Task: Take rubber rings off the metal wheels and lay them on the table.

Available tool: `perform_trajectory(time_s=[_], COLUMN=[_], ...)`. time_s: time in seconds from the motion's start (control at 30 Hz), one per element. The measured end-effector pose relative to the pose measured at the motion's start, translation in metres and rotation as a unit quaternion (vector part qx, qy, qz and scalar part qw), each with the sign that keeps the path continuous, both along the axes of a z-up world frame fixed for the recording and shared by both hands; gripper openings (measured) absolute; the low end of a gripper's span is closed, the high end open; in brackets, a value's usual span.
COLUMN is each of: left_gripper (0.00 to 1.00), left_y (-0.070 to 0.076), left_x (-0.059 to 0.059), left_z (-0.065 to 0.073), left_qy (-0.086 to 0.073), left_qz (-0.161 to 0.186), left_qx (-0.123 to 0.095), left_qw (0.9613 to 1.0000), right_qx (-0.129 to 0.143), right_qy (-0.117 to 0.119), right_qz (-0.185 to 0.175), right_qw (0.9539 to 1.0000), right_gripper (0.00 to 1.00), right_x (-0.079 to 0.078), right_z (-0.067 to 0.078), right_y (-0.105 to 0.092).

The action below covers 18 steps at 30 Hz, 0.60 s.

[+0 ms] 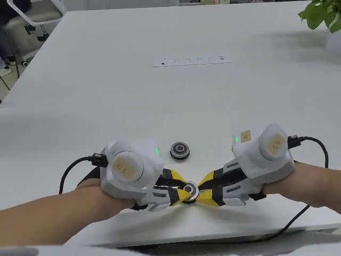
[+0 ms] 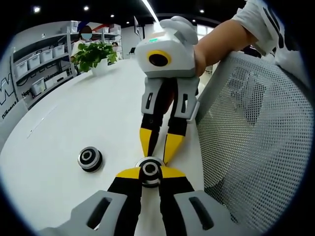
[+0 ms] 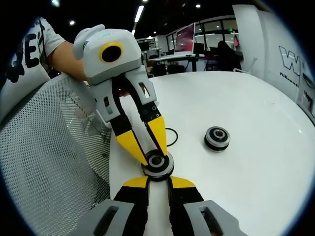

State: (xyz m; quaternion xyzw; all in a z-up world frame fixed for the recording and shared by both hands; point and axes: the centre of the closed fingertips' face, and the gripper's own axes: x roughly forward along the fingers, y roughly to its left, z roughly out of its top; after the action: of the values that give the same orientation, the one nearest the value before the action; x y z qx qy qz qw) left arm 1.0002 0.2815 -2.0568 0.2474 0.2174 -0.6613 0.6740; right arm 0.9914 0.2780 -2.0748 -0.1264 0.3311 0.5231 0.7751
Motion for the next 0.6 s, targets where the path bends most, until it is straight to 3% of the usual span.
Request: perform_trajectory(time_s=[0.6], left_gripper=[0.08], left_y=[0.0000], left_x=[-0.0002], left_z=[-0.0002], left_qy=[0.002], left_qz=[0.001], left_qx=[-0.003], left_qw=[1.0000], right_qx=[0.013], right_qy=[0.018], right_qz=[-0.018], right_qw=[0.9996], right_gripper=[0.03], right_x=[0.0019], right_z=[-0.0022], right_y=[-0.0031])
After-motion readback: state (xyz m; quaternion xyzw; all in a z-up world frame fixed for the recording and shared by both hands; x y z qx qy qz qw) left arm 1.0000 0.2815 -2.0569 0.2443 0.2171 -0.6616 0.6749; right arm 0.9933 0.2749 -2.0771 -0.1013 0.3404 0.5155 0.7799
